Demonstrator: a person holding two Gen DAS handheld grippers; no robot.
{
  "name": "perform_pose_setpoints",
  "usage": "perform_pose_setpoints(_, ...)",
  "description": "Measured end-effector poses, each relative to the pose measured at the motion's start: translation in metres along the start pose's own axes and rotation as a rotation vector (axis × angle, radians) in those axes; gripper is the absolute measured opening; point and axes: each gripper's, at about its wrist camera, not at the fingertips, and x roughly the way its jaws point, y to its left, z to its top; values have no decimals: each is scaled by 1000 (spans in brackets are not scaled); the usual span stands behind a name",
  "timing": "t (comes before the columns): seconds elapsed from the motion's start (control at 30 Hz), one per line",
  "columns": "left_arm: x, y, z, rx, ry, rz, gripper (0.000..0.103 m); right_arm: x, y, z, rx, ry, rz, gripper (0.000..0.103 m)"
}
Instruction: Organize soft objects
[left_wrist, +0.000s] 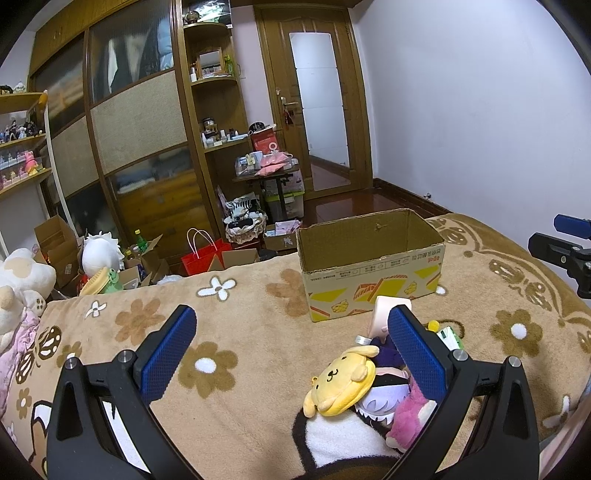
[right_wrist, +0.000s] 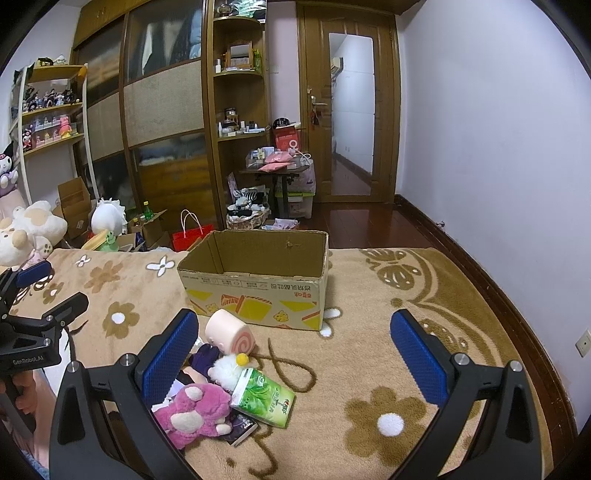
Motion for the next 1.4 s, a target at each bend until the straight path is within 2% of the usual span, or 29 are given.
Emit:
perform_pose_setpoints(0.57, 0, 1, -1, -1, 7, 2, 103, 1, -1, 1, 0, 1, -2, 103)
perform_pose_setpoints(0.73, 5, 5, -9, -2, 27, 5, 103, 5, -2, 0, 15, 29, 2, 103)
perform_pose_setpoints(1.03, 36, 3, -8, -12, 117, -1, 103, 35, -3, -3, 45, 109, 21, 103)
perform_pose_setpoints(1.4, 86, -14, -15, 0, 266, -80, 103, 85, 9, -12, 23, 241, 45, 103)
